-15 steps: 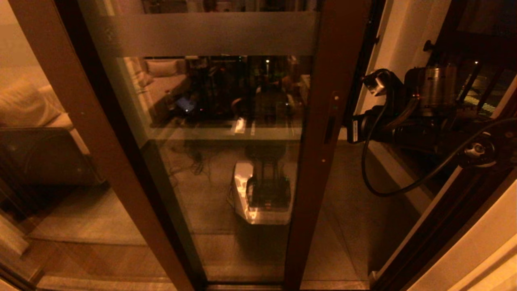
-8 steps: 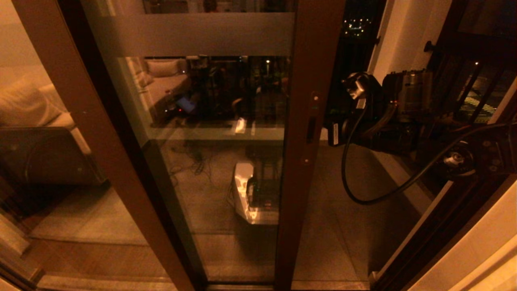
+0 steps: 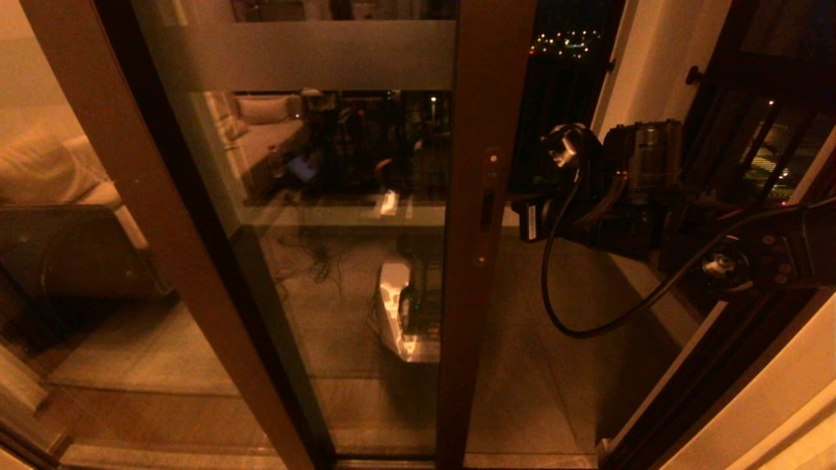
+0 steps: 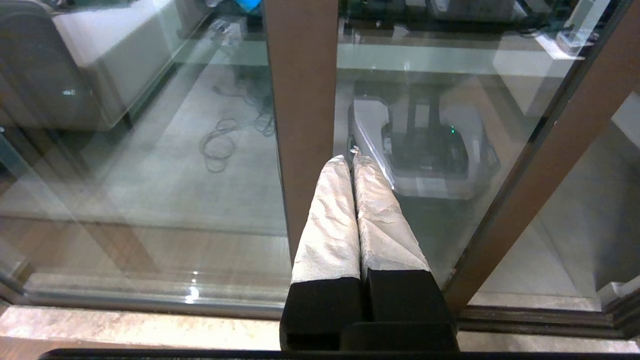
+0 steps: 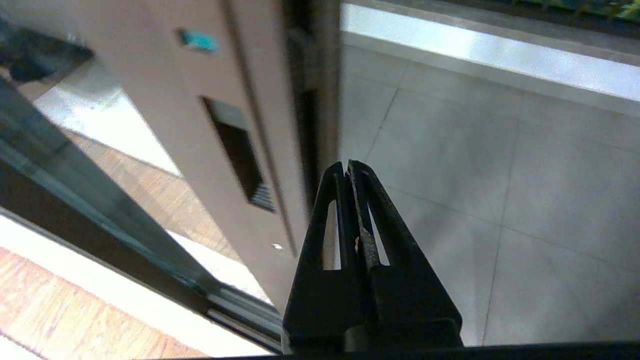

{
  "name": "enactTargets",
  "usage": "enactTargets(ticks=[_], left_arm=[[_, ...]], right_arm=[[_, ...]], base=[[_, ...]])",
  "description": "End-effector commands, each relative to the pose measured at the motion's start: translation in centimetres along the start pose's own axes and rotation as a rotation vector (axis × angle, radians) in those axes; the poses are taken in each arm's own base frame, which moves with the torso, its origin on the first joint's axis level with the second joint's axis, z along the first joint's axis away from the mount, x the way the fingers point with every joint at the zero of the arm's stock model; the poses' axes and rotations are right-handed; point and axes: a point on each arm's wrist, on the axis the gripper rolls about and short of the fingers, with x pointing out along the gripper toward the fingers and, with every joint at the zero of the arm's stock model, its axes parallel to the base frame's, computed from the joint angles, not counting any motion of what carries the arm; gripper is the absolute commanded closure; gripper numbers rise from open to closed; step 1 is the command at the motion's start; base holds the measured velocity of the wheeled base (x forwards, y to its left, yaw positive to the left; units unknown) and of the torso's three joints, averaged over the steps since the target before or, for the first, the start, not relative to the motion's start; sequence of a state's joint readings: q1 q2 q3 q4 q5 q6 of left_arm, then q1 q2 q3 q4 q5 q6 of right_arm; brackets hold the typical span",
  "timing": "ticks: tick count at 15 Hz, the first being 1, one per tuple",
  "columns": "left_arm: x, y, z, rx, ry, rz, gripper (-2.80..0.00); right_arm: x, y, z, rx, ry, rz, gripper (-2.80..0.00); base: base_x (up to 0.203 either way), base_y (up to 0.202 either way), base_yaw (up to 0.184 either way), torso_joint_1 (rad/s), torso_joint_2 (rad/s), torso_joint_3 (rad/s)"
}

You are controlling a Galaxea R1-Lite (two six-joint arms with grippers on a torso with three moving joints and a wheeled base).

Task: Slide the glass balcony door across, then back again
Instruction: Open the slid door

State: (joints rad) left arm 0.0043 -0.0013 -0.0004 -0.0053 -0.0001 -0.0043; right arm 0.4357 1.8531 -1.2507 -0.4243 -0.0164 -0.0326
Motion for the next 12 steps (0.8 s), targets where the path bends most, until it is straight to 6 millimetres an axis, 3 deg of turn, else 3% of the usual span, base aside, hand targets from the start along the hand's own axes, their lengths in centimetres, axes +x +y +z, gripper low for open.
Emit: enactTargets(ticks=[1, 5, 7, 9, 12], left_arm=[[0.0, 0.0, 0.0, 0.000, 0.000, 0.000, 0.00], [0.0, 0.0, 0.0, 0.000, 0.001, 0.000, 0.00], [0.0, 0.0, 0.0, 0.000, 0.001, 0.000, 0.00], [0.0, 0.0, 0.0, 0.000, -0.001, 0.000, 0.00], [0.0, 0.0, 0.0, 0.000, 0.001, 0.000, 0.00]], right_arm=[[-1.0, -0.1, 0.6, 0.002, -0.019, -0.003, 0.00], [-4.2, -1.3, 1.6, 0.011, -0.047, -0.034, 0.00], [-6.7, -1.7, 2.7, 0.013, -0.075, -0.046, 0.00], [-10.3, -2.1, 4.1, 0.023, -0.080, -0.052, 0.00], [-18.1, -2.1, 6.0, 0.035, -0.065, -0.049, 0.00]], base=[[0.000, 0.000, 0.000, 0.000, 0.00, 0.000], [0.000, 0.000, 0.000, 0.000, 0.00, 0.000], [0.000, 0.000, 0.000, 0.000, 0.00, 0.000], [0.000, 0.000, 0.000, 0.000, 0.00, 0.000], [0.000, 0.000, 0.000, 0.000, 0.00, 0.000]])
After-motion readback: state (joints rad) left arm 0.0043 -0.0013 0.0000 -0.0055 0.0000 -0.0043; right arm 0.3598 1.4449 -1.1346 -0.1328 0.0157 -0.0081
